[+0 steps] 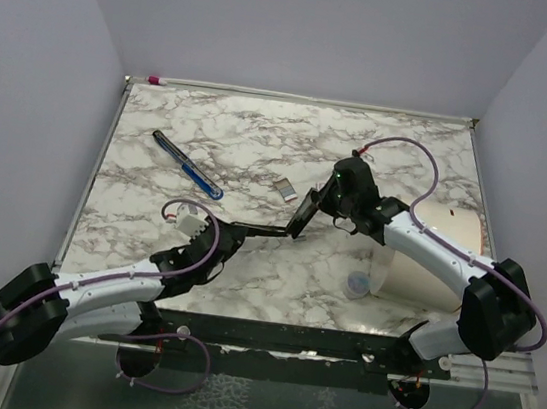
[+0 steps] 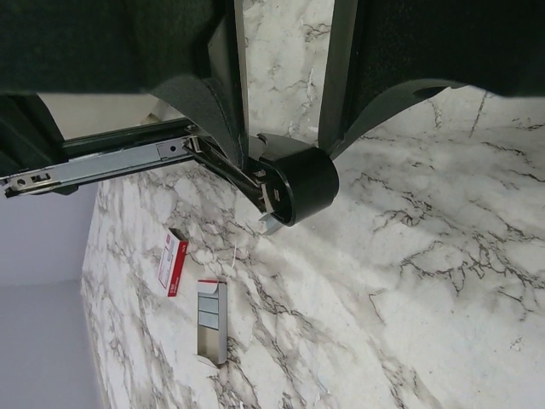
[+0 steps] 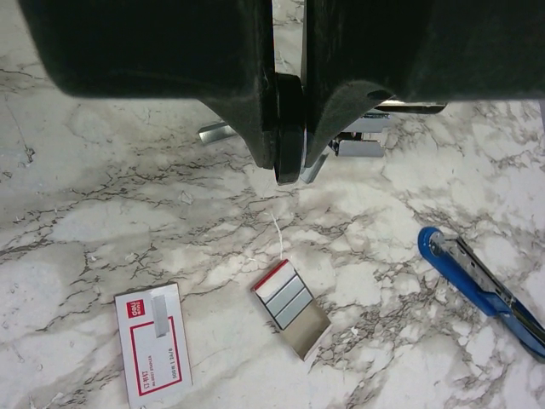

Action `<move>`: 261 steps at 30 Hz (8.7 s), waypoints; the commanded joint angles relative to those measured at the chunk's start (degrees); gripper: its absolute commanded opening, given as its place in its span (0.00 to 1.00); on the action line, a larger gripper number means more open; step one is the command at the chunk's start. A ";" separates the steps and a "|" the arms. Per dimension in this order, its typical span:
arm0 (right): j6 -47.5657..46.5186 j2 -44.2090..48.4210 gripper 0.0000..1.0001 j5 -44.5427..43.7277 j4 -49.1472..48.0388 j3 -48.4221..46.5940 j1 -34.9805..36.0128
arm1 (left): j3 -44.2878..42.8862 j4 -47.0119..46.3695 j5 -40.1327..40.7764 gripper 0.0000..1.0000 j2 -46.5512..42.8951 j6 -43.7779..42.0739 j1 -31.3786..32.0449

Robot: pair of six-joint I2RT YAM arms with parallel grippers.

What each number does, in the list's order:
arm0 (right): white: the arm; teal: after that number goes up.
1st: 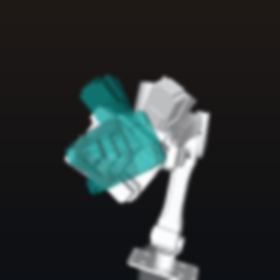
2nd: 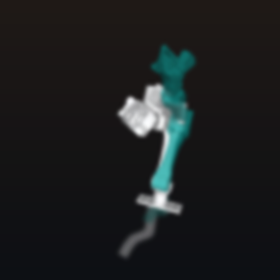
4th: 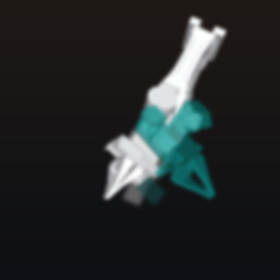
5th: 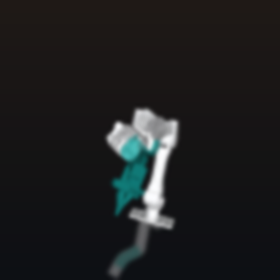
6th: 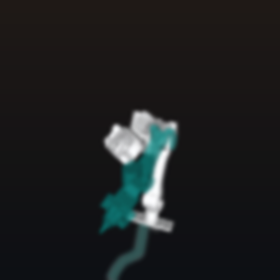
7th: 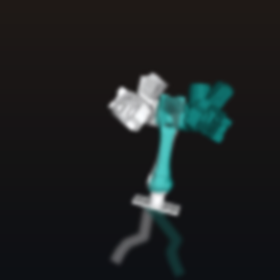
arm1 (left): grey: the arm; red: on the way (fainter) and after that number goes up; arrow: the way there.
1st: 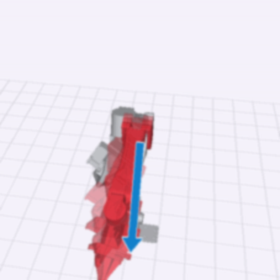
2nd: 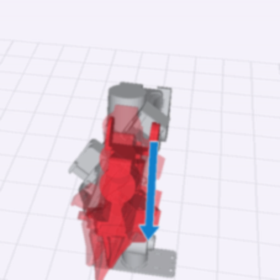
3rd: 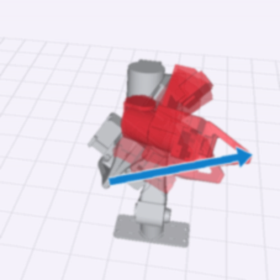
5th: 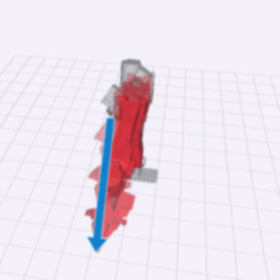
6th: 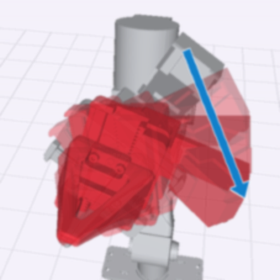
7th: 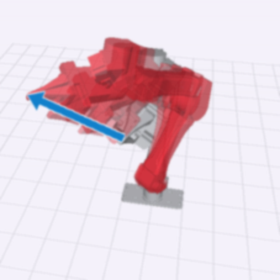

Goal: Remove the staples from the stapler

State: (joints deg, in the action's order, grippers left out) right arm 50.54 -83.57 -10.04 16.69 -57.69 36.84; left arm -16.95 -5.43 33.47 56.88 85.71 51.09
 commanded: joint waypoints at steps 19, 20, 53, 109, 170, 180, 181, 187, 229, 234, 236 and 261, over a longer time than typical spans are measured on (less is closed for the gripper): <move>24.34 14.58 0.01 9.26 -29.89 9.98 -2.74 | 15.76 -10.39 -1.44 0.00 -26.03 2.45 -0.29; 24.65 14.81 0.01 9.52 -30.28 9.97 -2.76 | 15.56 -10.84 -1.33 0.00 -26.19 2.22 -0.29; -22.49 6.08 0.01 31.83 -51.27 2.36 -6.38 | -7.54 -11.79 -48.16 0.94 -4.57 -42.97 -17.05; -46.11 -21.27 0.01 68.05 -77.19 -10.15 -7.48 | -25.92 -12.92 -57.66 0.65 36.46 -45.85 -40.02; 8.83 -19.20 0.01 29.64 -52.80 -5.19 3.06 | -26.51 21.69 -51.15 0.86 -10.57 -56.76 -40.03; 8.87 -21.06 0.01 27.24 -52.63 -6.63 5.48 | -32.13 26.58 -47.16 0.91 -12.27 -60.66 -40.02; 8.87 -21.41 0.01 26.94 -52.60 -6.95 5.86 | -32.81 27.06 -46.59 0.91 -12.56 -61.03 -40.02; 8.94 -23.97 0.01 24.83 -52.97 -8.75 8.69 | -36.04 29.11 -43.77 0.92 -14.26 -62.73 -40.02; 20.10 -47.17 0.01 9.17 -73.63 -13.22 19.30 | -18.65 33.64 -24.75 0.98 -18.16 -40.20 -40.31; 20.44 -47.93 0.01 9.18 -73.82 -13.28 19.29 | -17.75 36.27 -23.19 0.72 -15.60 -37.14 -42.01; 20.89 -48.31 0.01 9.26 -74.14 -13.31 19.31 | -16.88 36.86 -23.31 0.53 -15.16 -36.26 -43.08; 21.72 -49.53 0.07 10.09 -72.66 -13.80 19.32 | -6.55 32.95 -26.12 0.39 -9.79 -30.91 -51.44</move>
State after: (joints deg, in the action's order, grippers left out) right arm 70.22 -132.73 0.78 -51.83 -70.87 55.72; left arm -24.60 28.75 7.90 47.11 53.49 0.36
